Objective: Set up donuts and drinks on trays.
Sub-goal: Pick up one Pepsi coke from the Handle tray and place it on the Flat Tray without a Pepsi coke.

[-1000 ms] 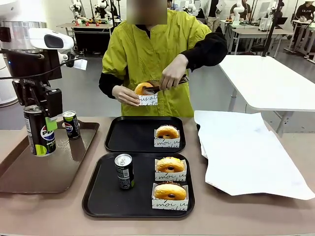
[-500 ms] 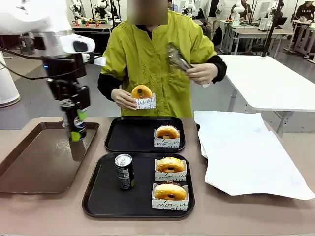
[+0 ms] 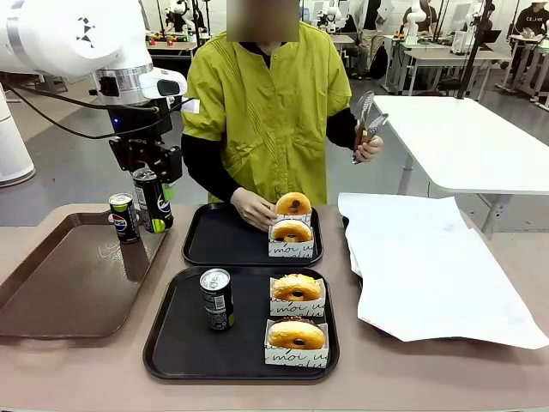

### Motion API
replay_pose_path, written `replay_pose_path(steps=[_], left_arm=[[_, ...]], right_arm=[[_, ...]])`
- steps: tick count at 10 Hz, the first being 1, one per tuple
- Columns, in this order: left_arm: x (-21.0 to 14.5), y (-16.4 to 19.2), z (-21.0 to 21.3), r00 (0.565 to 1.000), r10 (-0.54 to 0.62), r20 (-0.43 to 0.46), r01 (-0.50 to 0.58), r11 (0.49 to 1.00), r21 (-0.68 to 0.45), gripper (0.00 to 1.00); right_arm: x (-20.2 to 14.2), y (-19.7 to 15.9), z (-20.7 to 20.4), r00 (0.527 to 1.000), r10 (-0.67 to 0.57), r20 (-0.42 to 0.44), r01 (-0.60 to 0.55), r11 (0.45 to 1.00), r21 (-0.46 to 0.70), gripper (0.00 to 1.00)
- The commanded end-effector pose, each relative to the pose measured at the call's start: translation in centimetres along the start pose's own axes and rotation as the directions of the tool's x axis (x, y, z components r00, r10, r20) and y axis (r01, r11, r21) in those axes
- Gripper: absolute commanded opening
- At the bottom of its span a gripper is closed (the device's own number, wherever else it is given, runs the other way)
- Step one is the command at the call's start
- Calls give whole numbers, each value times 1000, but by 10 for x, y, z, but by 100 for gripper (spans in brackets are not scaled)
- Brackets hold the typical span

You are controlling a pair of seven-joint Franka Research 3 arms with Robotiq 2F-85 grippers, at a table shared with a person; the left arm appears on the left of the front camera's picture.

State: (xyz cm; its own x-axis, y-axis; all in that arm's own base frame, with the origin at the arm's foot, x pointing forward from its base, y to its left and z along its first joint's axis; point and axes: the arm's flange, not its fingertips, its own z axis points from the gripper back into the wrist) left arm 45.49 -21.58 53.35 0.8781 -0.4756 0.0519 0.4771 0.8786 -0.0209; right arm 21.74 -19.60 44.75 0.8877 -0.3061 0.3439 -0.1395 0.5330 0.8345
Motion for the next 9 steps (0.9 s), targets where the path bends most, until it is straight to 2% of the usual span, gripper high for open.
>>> replay_pose_path(steps=[1,7,9], left_arm=[[-8,-1,5,1000,-20,7,20,1000,-2,58],[-2,-1,1,1000,-6,1,6,1000,1,58],[41,7,-2,997,57,55,-56,998,-25,58]], right_arm=[[-1,0,0,1000,9,6,-9,1000,9,100],[-1,0,0,1000,9,6,-9,1000,9,100],[-1,0,0,1000,9,6,-9,1000,9,100]])
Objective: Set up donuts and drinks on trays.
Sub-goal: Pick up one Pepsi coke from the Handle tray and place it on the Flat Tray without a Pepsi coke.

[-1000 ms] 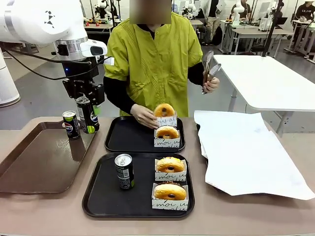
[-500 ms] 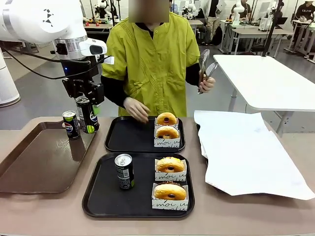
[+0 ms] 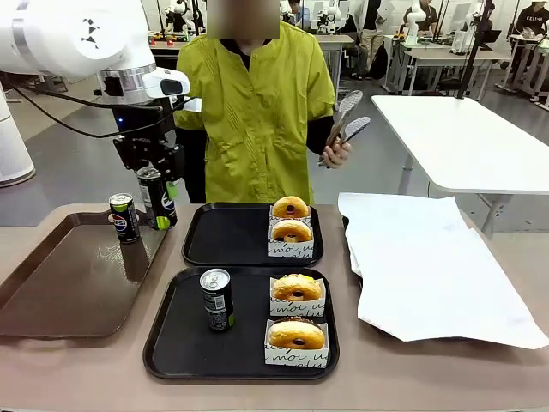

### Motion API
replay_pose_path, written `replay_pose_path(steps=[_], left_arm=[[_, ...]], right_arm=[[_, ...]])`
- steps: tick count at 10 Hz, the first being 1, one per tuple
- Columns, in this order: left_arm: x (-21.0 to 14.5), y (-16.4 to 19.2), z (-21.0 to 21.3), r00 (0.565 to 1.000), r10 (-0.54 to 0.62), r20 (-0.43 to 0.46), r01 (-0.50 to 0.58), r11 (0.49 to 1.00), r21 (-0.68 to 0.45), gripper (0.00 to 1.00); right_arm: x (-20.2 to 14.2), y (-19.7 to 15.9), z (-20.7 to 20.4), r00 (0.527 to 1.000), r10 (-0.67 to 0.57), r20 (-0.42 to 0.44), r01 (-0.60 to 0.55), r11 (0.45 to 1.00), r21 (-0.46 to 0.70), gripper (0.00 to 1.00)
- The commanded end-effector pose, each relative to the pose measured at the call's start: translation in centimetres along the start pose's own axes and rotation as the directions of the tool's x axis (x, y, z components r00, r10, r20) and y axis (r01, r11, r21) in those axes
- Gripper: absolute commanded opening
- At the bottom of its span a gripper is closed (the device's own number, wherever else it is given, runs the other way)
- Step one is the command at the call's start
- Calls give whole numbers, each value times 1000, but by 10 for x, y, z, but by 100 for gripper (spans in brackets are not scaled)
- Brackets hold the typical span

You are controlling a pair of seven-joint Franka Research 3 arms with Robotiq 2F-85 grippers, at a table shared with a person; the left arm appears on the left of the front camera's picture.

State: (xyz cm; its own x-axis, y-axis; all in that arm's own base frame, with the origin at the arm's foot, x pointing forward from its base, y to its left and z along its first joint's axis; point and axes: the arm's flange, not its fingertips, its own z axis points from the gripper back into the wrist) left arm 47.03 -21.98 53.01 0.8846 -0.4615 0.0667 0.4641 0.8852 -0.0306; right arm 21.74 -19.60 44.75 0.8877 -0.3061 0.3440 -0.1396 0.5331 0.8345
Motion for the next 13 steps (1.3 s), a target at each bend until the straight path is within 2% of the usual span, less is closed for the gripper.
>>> replay_pose_path(steps=[1,3,5,8,11,12,13], left_arm=[[49,4,-6,995,69,72,-66,997,-38,58],[86,3,-33,991,88,103,-81,994,-74,58],[116,4,-66,983,113,143,-105,993,-61,58],[136,-1,-126,991,123,44,-120,992,-47,58],[138,-6,-149,994,107,-22,-107,994,-29,58],[138,-6,-144,993,114,-24,-115,992,-42,100],[137,-7,-134,993,114,-14,-115,992,-47,100]], right_arm=[[-1,0,0,1000,9,6,-9,1000,9,100],[-1,0,0,1000,9,6,-9,1000,9,100],[-1,0,0,1000,9,6,-9,1000,9,100],[-1,0,0,1000,9,6,-9,1000,9,100],[-1,0,0,1000,9,6,-9,1000,9,100],[-1,0,0,1000,9,6,-9,1000,9,100],[-1,0,0,1000,9,6,-9,1000,9,100]])
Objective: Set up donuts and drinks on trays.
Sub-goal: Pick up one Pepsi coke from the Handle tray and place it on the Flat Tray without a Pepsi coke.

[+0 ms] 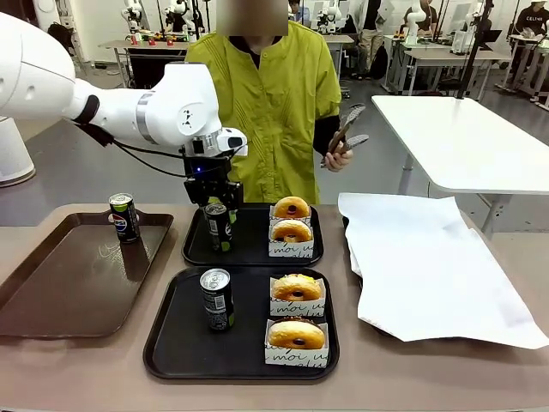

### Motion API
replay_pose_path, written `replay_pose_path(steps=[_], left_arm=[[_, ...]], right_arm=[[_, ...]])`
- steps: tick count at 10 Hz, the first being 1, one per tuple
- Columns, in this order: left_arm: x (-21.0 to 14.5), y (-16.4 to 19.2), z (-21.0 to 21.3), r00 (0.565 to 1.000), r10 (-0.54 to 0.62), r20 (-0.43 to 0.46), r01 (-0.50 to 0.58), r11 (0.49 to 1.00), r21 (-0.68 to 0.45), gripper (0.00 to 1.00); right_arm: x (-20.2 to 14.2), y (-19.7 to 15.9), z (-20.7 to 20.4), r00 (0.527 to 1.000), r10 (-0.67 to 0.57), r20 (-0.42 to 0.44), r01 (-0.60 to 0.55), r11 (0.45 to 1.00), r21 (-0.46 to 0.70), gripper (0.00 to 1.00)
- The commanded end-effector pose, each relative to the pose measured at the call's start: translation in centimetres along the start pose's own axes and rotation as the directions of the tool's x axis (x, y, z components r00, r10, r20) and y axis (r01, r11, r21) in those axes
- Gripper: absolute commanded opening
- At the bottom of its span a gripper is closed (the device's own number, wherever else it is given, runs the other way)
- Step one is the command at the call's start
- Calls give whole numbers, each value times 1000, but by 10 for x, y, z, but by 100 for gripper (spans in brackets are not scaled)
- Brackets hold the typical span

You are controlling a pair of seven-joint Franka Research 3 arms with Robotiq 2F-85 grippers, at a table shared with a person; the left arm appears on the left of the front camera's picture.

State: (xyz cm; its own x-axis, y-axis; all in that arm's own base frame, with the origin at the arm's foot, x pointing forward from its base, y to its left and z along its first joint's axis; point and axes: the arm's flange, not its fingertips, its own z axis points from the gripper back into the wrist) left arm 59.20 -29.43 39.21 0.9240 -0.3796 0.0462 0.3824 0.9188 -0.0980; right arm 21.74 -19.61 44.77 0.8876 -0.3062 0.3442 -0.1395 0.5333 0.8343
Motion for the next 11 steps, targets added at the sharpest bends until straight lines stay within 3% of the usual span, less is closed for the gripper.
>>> replay_pose_path(steps=[1,2,4,9,11], left_arm=[[1,-5,26,1000,8,19,-9,999,35,100],[-3,-7,42,999,2,44,-4,999,54,81],[-16,-13,75,998,-14,64,9,997,78,100],[-53,-13,94,999,-37,26,33,990,137,100],[-34,-18,104,998,-48,44,44,995,94,100]], right_arm=[[-1,0,0,1000,9,5,-9,1000,9,100],[-1,0,0,1000,9,5,-9,1000,9,100],[-1,0,0,1000,9,5,-9,1000,9,100],[-1,0,0,1000,9,5,-9,1000,9,100],[-1,0,0,1000,9,5,-9,1000,9,100]])
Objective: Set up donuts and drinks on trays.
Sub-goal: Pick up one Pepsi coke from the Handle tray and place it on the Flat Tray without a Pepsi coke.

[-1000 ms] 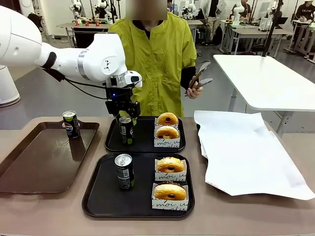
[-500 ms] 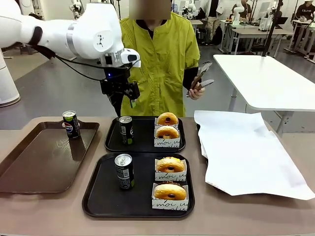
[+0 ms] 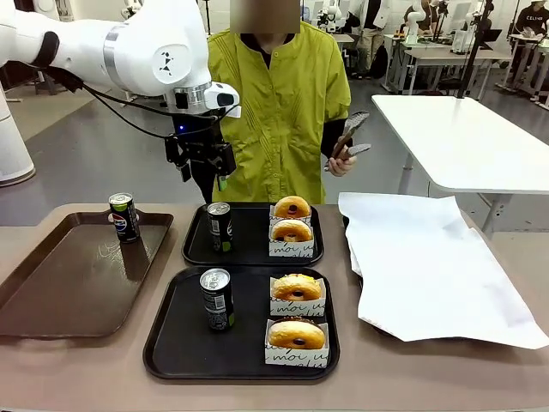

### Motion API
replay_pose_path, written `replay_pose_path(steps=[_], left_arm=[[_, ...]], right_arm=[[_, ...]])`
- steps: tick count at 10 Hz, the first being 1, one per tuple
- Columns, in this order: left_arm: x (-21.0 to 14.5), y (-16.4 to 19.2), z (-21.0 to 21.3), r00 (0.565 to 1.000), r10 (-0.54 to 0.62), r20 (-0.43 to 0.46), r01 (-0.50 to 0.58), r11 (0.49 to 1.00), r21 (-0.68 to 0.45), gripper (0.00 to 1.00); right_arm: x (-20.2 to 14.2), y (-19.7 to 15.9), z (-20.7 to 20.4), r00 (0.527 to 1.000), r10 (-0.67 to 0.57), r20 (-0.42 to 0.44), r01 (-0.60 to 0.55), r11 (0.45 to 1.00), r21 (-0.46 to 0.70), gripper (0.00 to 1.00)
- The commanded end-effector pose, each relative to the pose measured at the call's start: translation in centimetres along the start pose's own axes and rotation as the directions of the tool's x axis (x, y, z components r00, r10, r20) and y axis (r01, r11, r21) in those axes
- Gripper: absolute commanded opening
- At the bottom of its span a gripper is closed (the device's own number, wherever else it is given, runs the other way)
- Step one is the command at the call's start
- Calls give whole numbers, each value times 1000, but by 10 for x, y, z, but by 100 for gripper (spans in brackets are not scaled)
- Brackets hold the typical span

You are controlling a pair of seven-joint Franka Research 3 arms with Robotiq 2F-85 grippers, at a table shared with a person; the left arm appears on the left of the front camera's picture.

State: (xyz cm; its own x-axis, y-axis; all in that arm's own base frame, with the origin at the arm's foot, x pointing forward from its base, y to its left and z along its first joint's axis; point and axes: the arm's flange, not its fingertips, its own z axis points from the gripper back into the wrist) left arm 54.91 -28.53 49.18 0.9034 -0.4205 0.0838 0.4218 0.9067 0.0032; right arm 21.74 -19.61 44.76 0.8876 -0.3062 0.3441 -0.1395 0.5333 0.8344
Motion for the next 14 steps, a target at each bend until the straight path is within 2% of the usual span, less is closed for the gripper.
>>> replay_pose_path(steps=[1,6,7,8,9,10,12,14], left_arm=[[5,0,3,1000,2,11,-2,1000,-5,100],[3,0,3,1000,0,9,0,1000,-2,100],[-5,25,14,997,57,-42,-62,992,-106,100],[-43,46,32,996,77,-47,-83,984,-155,100],[-99,55,42,994,96,-54,-105,978,-178,100],[-139,65,48,994,79,-69,-92,974,-206,100],[-187,84,56,996,41,-85,-56,982,-180,100],[-211,90,47,991,115,-68,-121,990,-77,100]], right_arm=[[-1,0,0,1000,9,5,-9,1000,9,100],[-1,0,0,1000,9,5,-9,1000,9,100],[-1,0,0,1000,9,5,-9,1000,9,100],[-1,0,0,1000,9,5,-9,1000,9,100],[-1,0,0,1000,9,5,-9,1000,9,100],[-1,0,0,1000,9,5,-9,1000,9,100],[-1,0,0,1000,9,5,-9,1000,9,100],[-1,0,0,1000,9,5,-9,1000,9,100]])
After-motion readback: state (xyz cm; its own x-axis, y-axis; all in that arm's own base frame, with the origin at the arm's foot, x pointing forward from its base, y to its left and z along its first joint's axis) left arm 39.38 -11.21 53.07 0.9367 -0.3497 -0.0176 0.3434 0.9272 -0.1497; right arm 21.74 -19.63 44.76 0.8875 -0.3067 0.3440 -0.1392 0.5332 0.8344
